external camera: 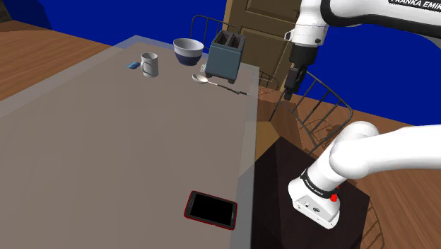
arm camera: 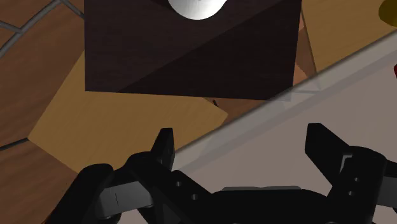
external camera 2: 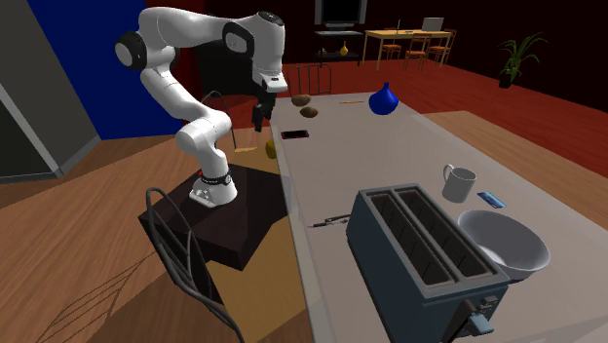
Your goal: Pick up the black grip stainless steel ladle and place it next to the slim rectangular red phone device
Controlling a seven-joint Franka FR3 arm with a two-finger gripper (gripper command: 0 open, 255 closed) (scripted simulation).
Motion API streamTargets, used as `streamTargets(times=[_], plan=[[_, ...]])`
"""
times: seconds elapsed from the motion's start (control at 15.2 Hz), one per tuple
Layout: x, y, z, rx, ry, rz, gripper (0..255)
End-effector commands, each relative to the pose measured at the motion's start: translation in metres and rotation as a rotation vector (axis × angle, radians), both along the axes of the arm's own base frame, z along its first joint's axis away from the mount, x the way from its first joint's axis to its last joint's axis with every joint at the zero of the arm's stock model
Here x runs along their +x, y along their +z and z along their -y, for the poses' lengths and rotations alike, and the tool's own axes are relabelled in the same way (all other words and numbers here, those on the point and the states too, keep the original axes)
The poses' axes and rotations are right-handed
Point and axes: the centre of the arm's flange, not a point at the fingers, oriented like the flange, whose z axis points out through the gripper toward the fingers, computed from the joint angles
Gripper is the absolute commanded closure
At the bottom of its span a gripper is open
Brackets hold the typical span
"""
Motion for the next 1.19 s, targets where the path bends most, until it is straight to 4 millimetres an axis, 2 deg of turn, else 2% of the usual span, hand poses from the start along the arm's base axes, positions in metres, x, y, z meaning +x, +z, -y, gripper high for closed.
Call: streamTargets(times=[0.0,1.12], plan=[[0.000,0.000,0.000,0.000,0.000,0.000,0],[0.170,-0.096,0.050,-0.058,0.197,0.139,0]])
